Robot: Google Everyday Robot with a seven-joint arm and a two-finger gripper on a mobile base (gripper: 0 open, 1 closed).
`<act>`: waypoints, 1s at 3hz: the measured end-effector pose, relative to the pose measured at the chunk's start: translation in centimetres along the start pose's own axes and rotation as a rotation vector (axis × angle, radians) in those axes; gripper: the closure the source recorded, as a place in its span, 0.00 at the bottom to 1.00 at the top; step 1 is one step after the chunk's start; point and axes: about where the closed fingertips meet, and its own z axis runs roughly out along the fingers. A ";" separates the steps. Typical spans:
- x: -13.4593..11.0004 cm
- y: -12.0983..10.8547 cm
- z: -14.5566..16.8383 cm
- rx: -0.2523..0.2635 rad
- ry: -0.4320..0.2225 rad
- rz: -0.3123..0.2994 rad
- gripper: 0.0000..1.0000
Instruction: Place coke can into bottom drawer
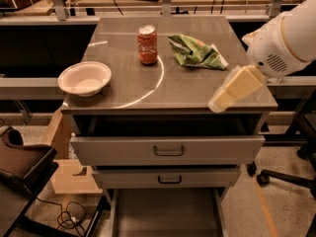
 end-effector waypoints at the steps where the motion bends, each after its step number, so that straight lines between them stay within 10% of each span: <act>1: -4.1 -1.4 2.8 0.034 -0.156 0.042 0.00; 3: -11.5 -4.6 5.7 0.142 -0.448 0.086 0.00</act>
Offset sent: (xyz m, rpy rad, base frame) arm 0.1373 0.0924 0.0569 0.4856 -0.4623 -0.0751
